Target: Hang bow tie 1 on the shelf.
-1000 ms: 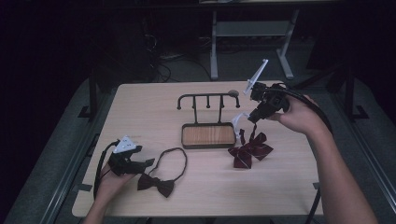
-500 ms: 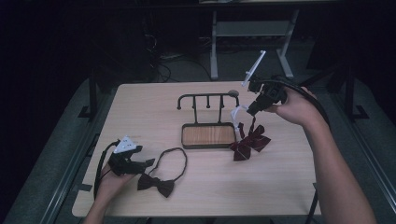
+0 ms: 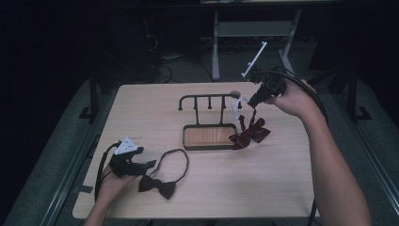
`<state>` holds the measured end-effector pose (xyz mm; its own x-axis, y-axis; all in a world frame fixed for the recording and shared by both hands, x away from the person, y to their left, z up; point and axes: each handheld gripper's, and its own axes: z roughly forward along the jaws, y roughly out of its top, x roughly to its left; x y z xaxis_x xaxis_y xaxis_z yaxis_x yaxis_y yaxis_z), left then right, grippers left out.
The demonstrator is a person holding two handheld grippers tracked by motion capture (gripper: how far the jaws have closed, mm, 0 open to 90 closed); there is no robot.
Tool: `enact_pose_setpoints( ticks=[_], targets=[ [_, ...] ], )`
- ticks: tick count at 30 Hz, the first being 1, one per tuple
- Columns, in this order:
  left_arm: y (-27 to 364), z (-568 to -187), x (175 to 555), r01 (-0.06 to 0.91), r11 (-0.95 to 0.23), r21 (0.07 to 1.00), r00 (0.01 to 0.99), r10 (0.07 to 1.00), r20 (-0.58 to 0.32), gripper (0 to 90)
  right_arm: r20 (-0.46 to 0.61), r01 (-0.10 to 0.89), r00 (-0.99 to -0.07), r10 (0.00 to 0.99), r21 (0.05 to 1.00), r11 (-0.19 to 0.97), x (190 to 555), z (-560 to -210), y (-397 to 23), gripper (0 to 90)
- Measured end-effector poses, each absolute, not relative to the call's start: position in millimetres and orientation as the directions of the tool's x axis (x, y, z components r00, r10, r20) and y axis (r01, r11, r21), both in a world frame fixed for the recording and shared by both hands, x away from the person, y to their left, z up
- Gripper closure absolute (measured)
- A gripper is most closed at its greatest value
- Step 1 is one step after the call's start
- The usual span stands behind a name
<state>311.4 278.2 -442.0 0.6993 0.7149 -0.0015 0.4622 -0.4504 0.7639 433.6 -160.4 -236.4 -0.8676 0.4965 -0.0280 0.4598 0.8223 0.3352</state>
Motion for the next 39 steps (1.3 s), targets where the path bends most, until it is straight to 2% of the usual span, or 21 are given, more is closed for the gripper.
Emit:
enact_pose_setpoints(
  ticks=[12,30,39],
  targets=[
    [277.6,-442.1,311.3,0.462,-0.453,0.762,0.701,0.713,-0.001,23.3,-0.016,0.52,-0.831,0.556,0.333,0.787,453.1,-244.0,-161.7,83.4],
    [277.5,-442.6,311.6,0.465,-0.454,0.76,0.7,0.714,-0.002,23.3,0.01,0.539,-0.825,0.565,0.311,0.783,462.4,-254.9,-163.6,82.8],
    [277.6,-442.5,311.1,0.469,-0.445,0.763,0.697,0.717,-0.009,23.3,0.017,0.532,-0.83,0.558,0.329,0.781,459.7,-261.0,-164.3,79.0]
  ],
)
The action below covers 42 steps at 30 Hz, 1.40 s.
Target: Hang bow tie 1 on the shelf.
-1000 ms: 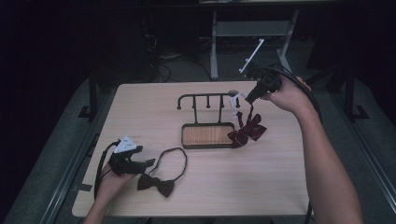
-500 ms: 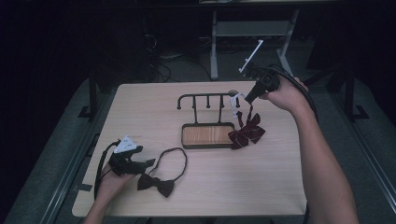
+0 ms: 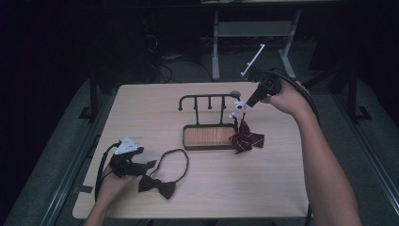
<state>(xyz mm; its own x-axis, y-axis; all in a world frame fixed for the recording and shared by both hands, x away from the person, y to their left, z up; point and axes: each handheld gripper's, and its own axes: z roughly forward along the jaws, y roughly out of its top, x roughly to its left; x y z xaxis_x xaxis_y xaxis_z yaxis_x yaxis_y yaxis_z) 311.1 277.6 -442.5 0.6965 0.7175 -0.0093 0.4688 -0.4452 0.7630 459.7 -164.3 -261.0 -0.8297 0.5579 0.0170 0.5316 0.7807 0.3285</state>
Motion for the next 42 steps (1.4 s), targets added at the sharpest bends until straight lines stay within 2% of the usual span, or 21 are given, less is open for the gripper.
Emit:
enact_pose_setpoints(
  ticks=[42],
  targets=[
    [274.7,-444.8,311.4,0.469,-0.453,0.758,0.701,0.714,-0.008,23.3,0.091,0.445,-0.889,0.45,0.41,0.796,415.9,-293.1,-181.1,67.1]
  ],
)
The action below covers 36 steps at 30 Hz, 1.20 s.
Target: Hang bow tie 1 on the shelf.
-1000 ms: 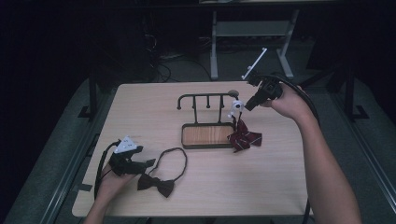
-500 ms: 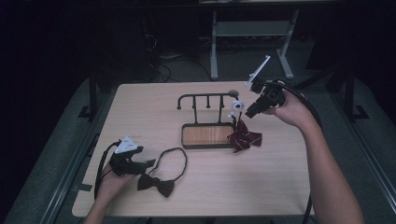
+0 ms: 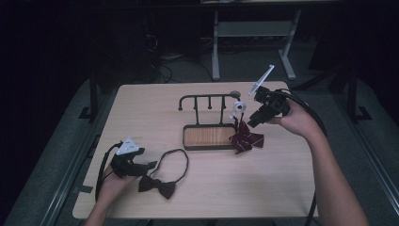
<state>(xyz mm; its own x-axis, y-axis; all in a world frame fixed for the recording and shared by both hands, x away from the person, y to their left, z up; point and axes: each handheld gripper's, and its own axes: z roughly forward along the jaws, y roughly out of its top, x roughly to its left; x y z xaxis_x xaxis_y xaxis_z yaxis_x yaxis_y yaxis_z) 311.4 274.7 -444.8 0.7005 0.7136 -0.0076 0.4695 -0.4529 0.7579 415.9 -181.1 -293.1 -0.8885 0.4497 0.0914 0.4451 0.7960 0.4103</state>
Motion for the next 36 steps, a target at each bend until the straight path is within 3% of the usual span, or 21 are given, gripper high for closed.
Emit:
enact_pose_setpoints(
  ticks=[36],
  targets=[
    [274.0,-447.3,312.8,0.483,-0.459,0.746,0.701,0.713,-0.015,23.5,0.129,0.459,-0.882,0.454,0.456,0.762,380.1,-353.7,-202.0,52.4]
  ],
)
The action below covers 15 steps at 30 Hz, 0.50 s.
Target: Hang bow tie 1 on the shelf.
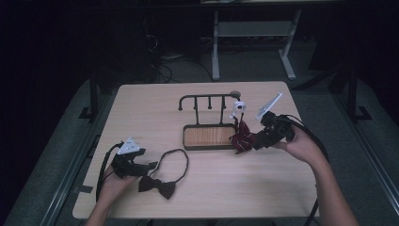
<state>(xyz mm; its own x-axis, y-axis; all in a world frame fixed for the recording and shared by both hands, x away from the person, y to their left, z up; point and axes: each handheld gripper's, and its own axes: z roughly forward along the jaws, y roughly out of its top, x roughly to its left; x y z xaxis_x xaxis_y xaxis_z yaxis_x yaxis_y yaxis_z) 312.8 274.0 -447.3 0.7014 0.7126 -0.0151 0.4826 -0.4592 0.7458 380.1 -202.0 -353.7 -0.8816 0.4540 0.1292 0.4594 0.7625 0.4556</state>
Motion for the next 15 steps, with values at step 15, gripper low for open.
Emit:
enact_pose_setpoints(
  ticks=[15],
  targets=[
    [272.1,-448.2,312.4,0.49,-0.465,0.738,0.698,0.716,-0.013,23.5,0.15,0.471,-0.876,0.458,0.469,0.747,366.4,-379.3,-207.8,49.7]
  ],
)
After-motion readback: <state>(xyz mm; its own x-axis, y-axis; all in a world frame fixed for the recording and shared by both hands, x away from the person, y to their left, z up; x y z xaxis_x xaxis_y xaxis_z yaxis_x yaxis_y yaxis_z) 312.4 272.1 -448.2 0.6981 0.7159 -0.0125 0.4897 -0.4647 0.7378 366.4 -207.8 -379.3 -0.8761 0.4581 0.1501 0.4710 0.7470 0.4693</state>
